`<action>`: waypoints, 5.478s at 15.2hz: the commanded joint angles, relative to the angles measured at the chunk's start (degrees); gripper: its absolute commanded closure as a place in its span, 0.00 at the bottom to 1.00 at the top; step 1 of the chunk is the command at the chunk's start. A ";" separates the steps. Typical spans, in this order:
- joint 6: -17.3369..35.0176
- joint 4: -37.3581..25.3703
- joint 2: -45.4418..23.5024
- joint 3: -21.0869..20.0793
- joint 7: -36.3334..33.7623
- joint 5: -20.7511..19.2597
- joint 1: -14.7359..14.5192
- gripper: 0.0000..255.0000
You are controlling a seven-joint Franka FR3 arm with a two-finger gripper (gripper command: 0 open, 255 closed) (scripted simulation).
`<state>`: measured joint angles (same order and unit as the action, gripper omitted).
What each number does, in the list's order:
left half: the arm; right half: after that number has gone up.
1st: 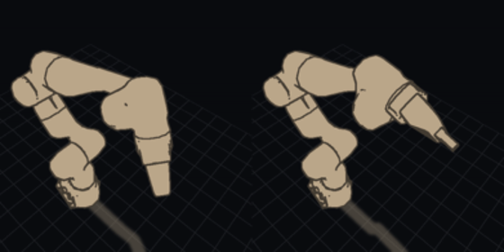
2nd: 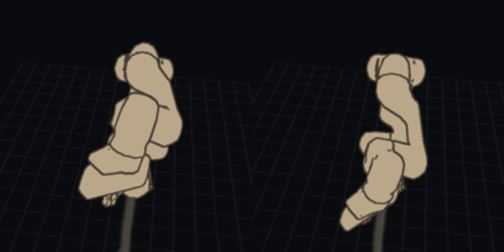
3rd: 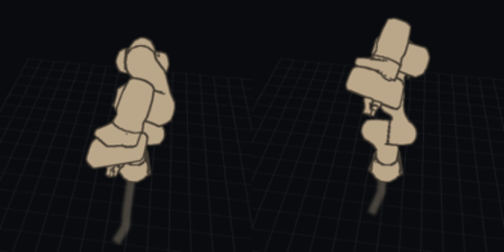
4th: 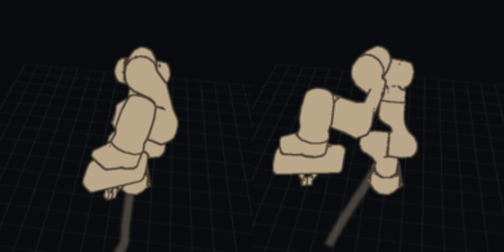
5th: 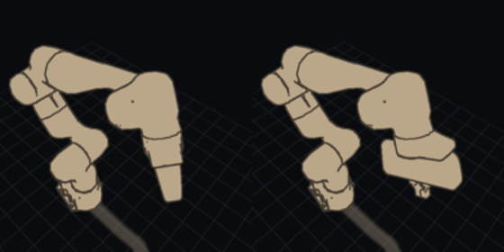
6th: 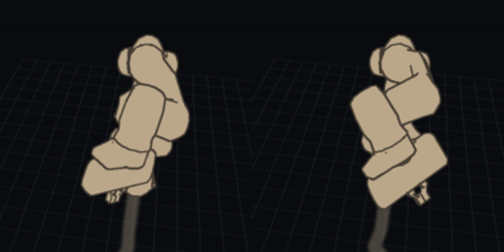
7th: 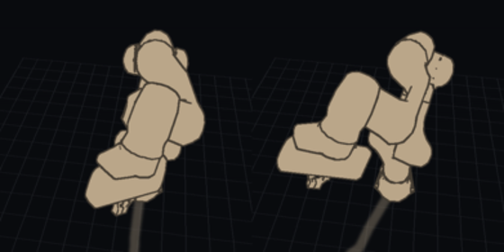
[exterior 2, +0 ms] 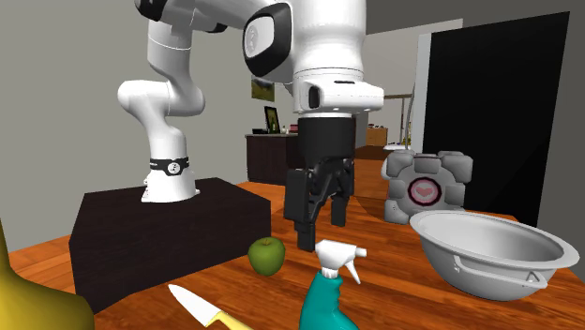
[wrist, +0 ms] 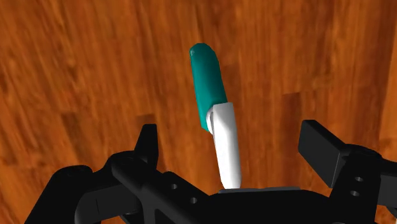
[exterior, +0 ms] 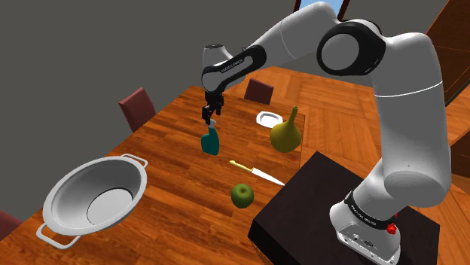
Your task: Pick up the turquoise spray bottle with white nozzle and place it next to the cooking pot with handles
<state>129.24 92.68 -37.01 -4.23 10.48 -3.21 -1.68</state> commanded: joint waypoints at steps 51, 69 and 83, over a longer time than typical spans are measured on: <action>-12.45 -5.03 7.45 -0.48 0.40 0.66 0.11 1.00; -24.74 -14.23 10.55 -0.67 0.65 1.01 0.05 1.00; -35.79 -26.14 9.69 -0.72 0.75 0.98 -0.25 1.00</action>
<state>94.25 67.56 -27.09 -4.94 11.25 -2.20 -1.87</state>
